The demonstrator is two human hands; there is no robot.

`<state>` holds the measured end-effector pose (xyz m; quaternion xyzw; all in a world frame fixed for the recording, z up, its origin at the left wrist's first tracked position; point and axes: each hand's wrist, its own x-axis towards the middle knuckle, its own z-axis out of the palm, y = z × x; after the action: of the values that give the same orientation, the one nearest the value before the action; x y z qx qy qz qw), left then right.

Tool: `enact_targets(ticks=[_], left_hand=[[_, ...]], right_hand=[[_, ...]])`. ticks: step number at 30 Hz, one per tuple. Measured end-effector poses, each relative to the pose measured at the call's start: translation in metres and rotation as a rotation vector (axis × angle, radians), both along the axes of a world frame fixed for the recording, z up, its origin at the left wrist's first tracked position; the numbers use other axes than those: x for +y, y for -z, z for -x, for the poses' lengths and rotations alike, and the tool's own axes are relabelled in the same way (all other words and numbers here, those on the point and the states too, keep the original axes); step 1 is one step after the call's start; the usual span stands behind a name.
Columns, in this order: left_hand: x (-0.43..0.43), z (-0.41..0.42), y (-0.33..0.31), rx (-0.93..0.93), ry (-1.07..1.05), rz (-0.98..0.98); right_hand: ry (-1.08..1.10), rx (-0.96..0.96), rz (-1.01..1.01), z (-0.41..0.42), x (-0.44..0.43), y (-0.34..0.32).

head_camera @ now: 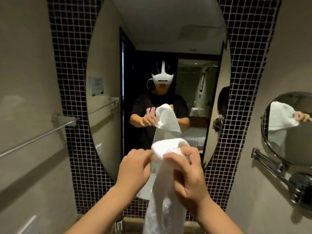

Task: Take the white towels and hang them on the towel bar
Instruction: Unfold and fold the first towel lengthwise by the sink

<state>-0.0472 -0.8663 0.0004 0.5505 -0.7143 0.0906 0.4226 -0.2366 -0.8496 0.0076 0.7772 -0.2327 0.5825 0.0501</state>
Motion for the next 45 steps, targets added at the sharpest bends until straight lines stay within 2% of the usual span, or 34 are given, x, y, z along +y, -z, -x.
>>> enact_targets(ticks=[2, 6, 13, 16, 19, 21, 23, 25, 28, 32, 35, 37, 40, 42, 45], left_hand=[[0.0, -0.002, -0.013, 0.07, 0.017, 0.072], [0.006, 0.002, -0.046, 0.219, 0.12, 0.26], [0.019, 0.023, -0.083, 0.374, 0.456, 0.352], [0.026, 0.028, -0.082, 0.386, 0.57, 0.31], [0.025, 0.027, -0.08, 0.207, 0.57, 0.394], [0.022, 0.023, -0.077, 0.139, 0.598, 0.424], [0.023, 0.018, -0.075, 0.213, 0.657, 0.368], [0.02, 0.013, -0.07, 0.326, 0.677, 0.272], [0.02, 0.008, -0.061, 0.341, 0.689, 0.225], [0.024, 0.001, -0.074, 0.183, 0.638, 0.307], [0.023, -0.004, -0.086, -0.017, 0.615, 0.374], [0.025, -0.005, -0.092, -0.049, 0.541, 0.384], [0.025, -0.01, -0.093, -0.196, 0.554, 0.407], [0.024, -0.016, -0.095, -0.17, 0.591, 0.38], [0.025, -0.024, -0.096, -0.021, 0.652, 0.361]], right_hand=[[0.073, 0.116, 0.08, 0.002, -0.007, 0.005], [0.312, 0.205, 0.147, -0.002, -0.014, 0.006], [0.505, 0.167, 0.11, -0.021, -0.016, -0.004], [0.463, 0.196, 0.116, -0.027, -0.015, -0.009], [0.294, 0.199, 0.025, -0.027, -0.016, -0.009], [0.287, 0.245, -0.046, -0.025, -0.021, -0.005], [0.204, 0.119, -0.149, -0.028, -0.021, -0.005], [0.166, -0.024, -0.165, -0.032, -0.012, -0.001], [0.156, -0.082, -0.281, -0.029, -0.003, -0.001], [0.121, -0.077, -0.287, -0.03, -0.004, -0.016], [0.12, -0.029, -0.265, -0.035, 0.003, -0.027], [0.084, -0.044, -0.372, -0.037, 0.002, -0.03], [0.024, -0.049, -0.46, -0.044, 0.004, -0.027], [-0.039, -0.122, -0.46, -0.049, 0.006, -0.025], [-0.081, -0.223, -0.528, -0.051, 0.003, -0.03]])
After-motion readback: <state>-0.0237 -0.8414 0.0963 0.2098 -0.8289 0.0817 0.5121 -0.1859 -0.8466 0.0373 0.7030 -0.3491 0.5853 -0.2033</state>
